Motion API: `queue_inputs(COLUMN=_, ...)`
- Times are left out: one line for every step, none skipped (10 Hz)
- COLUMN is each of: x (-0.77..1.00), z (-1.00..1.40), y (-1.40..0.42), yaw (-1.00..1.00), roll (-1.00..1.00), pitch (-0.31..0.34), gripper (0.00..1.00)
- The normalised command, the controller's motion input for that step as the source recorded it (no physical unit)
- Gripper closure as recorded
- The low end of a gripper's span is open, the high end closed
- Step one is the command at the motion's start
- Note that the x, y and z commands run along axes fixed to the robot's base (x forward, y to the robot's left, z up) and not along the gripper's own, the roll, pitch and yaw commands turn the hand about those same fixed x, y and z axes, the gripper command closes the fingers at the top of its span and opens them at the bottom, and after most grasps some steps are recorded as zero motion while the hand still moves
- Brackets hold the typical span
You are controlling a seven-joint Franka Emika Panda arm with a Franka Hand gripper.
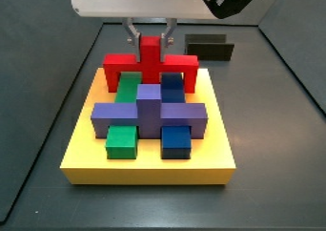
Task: Pick up the red object. Move up. Move to above the board. Insert the red object.
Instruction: Insert the red object.
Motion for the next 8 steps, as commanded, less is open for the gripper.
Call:
queue_inputs(x=0.00, z=-0.09, y=0.00, yaw=0.00, roll=0.12, pitch=0.000, gripper=1.00)
queue_inputs(x=0.00, z=-0.58, y=0.00, yaw=0.00, roll=0.09, pitch=-0.114, gripper=1.00)
queue_inputs(x=0.00, z=-0.75, y=0.00, yaw=0.00, roll=0.08, pitch=-0.154, gripper=1.00)
queue_inputs(x=0.00, z=-0.82, y=0.00, yaw=0.00, roll=0.10, pitch=-0.166, gripper=1.00)
queue_inputs(x=-0.02, z=-0.87, y=0.00, yaw=0.00, roll=0.10, pitch=-0.173, gripper=1.00)
queue_inputs(x=0.00, z=-0.85, y=0.00, yaw=0.00, roll=0.06, pitch=-0.179, gripper=1.00)
queue_inputs(x=0.00, z=-0.47, y=0.00, yaw=0.00, roll=0.00, pitch=-0.067, gripper=1.00)
queue_inputs(x=0.00, z=0.00, y=0.00, yaw=0.00, roll=0.00, pitch=0.000, gripper=1.00)
